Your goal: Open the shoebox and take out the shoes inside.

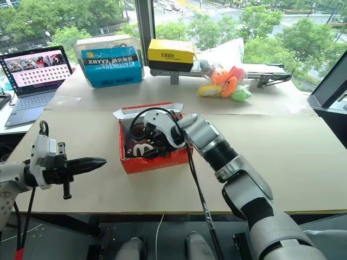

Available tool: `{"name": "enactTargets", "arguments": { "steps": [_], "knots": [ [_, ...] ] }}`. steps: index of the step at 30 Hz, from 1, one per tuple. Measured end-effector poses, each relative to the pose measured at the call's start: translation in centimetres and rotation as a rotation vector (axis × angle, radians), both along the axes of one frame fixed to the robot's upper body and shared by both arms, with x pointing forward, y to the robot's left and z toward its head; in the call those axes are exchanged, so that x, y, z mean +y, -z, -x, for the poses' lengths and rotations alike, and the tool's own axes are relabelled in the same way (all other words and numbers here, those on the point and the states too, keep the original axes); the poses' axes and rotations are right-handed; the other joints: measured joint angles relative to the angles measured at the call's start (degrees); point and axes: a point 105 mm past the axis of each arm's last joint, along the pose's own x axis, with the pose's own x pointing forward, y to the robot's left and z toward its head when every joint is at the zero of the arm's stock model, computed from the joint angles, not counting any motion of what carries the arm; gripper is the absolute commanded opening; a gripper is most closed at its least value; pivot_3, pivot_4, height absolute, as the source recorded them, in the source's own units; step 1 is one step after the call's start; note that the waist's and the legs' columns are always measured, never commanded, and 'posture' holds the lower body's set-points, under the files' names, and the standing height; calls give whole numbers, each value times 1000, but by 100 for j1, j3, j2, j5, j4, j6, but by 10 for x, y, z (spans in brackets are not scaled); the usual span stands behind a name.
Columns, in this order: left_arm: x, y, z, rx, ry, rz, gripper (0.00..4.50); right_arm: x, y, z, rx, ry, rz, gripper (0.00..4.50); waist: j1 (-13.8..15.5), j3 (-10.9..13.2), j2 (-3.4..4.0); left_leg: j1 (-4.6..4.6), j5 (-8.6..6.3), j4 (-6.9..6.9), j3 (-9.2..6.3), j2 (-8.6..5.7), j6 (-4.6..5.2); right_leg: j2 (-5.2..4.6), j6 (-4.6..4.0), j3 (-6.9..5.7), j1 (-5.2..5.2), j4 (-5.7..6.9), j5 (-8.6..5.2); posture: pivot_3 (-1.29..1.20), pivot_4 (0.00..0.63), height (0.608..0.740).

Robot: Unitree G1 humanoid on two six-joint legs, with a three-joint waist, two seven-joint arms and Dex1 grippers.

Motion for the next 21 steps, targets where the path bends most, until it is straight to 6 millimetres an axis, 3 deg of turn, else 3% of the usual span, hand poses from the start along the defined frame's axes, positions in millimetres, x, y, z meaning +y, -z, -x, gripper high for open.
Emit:
{"name": "enactTargets", "arguments": {
  "steps": [4,5,7,15,18,21],
  "knots": [
    [0,-1,-2,-5,-8,-1,0,2,7,-4,7,5,-11,4480,-12,-6,1,55,-5,-6,0,0,-8,2,-38,2,41,2,-17,0,150,739],
    [0,-1,-2,-5,-10,-1,0,2,8,-5,9,8,-12,3971,-11,-6,1,75,-10,-11,0,1,-16,2,-39,2,61,1,-18,0,150,739],
    [0,-1,-2,-6,-14,-2,0,3,10,-6,12,9,-13,3429,-6,-6,2,122,-27,-20,0,0,-44,0,-48,1,103,-2,-23,0,150,739],
    [-2,2,-4,0,-14,-14,0,8,8,-5,31,3,-43,1088,-10,-11,4,134,-29,-29,-2,0,-47,1,-55,1,106,-1,-22,0,150,739],
    [-3,3,-4,1,-13,-15,0,7,6,-5,29,7,-55,576,-4,-11,5,132,-29,-29,-2,1,-47,0,-55,1,105,-1,-22,0,150,739],
    [-3,2,-4,-1,-11,-15,0,7,2,-6,32,19,-73,576,3,-10,5,124,-29,-28,-2,1,-47,0,-55,1,100,-2,-22,0,150,739]
  ]
}}
